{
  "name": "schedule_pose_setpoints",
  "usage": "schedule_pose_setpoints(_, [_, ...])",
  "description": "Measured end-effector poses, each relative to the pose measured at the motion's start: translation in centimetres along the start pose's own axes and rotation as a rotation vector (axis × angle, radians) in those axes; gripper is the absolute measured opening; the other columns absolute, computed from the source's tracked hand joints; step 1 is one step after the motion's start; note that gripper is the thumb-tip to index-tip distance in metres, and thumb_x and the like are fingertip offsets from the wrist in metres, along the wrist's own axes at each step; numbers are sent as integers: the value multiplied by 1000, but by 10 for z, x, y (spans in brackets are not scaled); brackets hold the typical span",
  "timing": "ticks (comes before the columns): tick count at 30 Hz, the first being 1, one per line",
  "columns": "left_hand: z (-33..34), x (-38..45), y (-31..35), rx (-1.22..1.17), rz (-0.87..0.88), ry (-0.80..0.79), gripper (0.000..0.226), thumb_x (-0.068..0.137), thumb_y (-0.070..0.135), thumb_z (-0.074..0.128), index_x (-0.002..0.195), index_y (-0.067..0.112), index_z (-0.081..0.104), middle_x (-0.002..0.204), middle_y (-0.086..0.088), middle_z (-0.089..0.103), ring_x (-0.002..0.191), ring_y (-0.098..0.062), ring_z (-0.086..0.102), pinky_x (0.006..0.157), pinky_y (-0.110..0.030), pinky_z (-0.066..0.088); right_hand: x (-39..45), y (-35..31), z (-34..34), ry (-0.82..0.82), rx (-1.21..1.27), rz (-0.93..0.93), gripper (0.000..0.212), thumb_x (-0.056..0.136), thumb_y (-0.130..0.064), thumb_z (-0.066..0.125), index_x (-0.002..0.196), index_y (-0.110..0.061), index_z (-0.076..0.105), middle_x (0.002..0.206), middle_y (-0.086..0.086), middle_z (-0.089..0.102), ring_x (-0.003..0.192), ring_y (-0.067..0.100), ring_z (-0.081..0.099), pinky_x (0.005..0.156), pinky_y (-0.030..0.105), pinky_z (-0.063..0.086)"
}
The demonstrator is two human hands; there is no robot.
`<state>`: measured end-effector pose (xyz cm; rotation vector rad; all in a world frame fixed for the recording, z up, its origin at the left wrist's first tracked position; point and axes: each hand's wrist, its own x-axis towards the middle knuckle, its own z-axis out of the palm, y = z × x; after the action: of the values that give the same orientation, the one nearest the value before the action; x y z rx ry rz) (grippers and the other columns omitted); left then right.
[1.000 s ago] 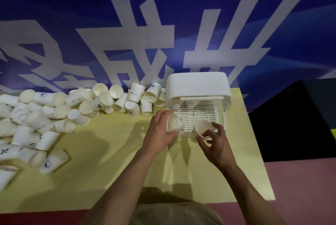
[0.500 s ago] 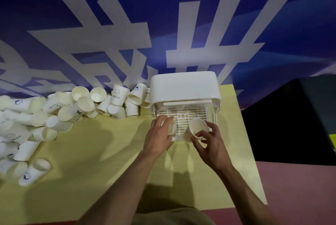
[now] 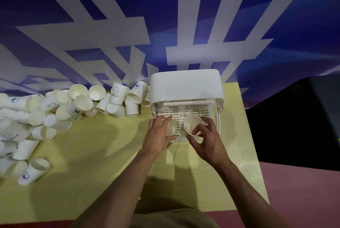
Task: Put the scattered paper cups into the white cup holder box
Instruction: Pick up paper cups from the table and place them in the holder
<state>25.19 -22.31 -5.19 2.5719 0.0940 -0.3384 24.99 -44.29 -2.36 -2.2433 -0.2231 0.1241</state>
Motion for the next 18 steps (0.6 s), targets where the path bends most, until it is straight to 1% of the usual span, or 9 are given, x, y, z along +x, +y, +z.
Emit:
schedule_pose_setpoints(4, [-8,-14,-3,-49,-11,81,78,81,37,82,149,28,45,142,9,42,130,-15,33,106,-27,37,7,-13,7,-17,36,-76,22,90,-34,78,93,-19,61,140,-9,42,102,2,57,82,31,58])
schedule_pose_setpoints(8, [-16,-37,-10,-94,-35,132,68,85,39,78,145,29,48,137,10,44,124,-14,37,103,-34,47,12,-23,19,-67,38,-137,22,89,-32,79,93,-20,61,141,-5,44,96,10,65,77,34,58])
schedule_pose_setpoints(10, [-18,-50,-19,-126,-49,148,65,85,42,78,142,31,49,134,11,44,121,-14,40,99,-37,52,17,-24,28,-88,15,-159,22,89,-32,80,93,-21,61,142,-3,44,98,12,65,77,36,58])
schedule_pose_setpoints(12, [-21,-62,-28,-150,-69,159,63,85,43,76,141,35,48,133,12,43,120,-14,40,94,-38,55,24,-24,37,-106,-29,-168,23,88,-33,80,93,-21,61,142,-1,43,102,18,65,73,39,58])
schedule_pose_setpoints(14, [-24,-74,-37,-153,-87,177,62,86,42,75,141,37,48,132,13,43,119,-12,41,96,-36,54,31,-22,47,-128,-71,-179,23,87,-33,80,94,-22,61,142,1,42,105,24,65,69,41,59])
schedule_pose_setpoints(18, [-32,-95,-51,-154,-115,210,61,88,40,75,142,37,48,132,11,44,119,-13,42,98,-33,47,42,-18,63,-163,-161,-184,27,85,-35,81,97,-22,61,137,3,46,104,27,65,62,41,58])
